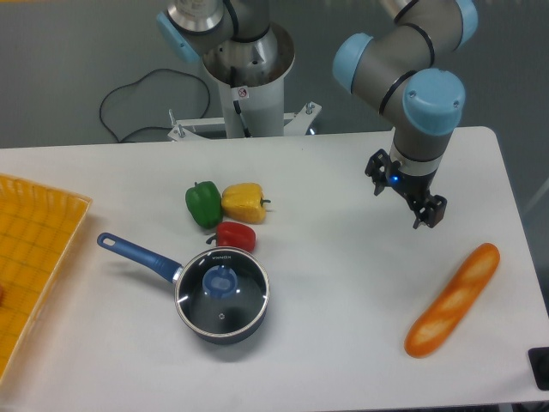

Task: Open the lid
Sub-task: 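Move the gripper from beside the baguette toward the peppers and saucepan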

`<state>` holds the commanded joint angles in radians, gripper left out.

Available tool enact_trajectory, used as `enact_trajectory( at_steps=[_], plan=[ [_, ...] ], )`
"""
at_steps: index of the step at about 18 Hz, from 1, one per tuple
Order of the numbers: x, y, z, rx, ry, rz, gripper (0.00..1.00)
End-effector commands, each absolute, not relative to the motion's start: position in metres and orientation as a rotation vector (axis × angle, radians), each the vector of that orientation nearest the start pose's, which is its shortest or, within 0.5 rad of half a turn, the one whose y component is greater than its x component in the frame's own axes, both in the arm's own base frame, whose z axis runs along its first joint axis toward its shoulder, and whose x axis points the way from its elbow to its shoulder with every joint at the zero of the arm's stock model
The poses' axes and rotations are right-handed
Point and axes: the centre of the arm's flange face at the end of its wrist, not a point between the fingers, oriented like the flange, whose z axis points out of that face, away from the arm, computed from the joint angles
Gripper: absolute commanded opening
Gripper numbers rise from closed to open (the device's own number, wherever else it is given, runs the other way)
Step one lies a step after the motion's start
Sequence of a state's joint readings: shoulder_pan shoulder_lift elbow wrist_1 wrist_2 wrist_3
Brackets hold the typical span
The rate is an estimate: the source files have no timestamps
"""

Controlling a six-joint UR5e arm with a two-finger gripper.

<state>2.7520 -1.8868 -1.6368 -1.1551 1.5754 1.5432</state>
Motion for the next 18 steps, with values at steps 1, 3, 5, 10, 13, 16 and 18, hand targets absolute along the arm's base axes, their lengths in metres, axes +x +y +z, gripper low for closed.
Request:
enact_trajectory(
  at_steps=[1, 3, 5, 10, 13, 16, 18],
  plan=[
    [-0.503, 0.35, 0.323, -3.088, 0.565, 0.049, 1.0],
    [-0.503, 0.35, 0.323, -3.087, 0.565, 0.048, 1.0],
    [-0.501, 0.353, 0.324, -3.087, 0.575, 0.046, 1.0],
    [-0.486, 0.349, 0.315, -3.1, 0.582, 0.014, 1.0],
    [-0.473, 0.341, 0.326, -3.099, 0.533, 0.033, 1.0],
    [-0.458, 0.336, 0.326, -3.127, 0.388, 0.019, 1.0],
    [-0.45, 0.336, 0.329, -3.137, 0.377, 0.021, 1.0]
  ],
)
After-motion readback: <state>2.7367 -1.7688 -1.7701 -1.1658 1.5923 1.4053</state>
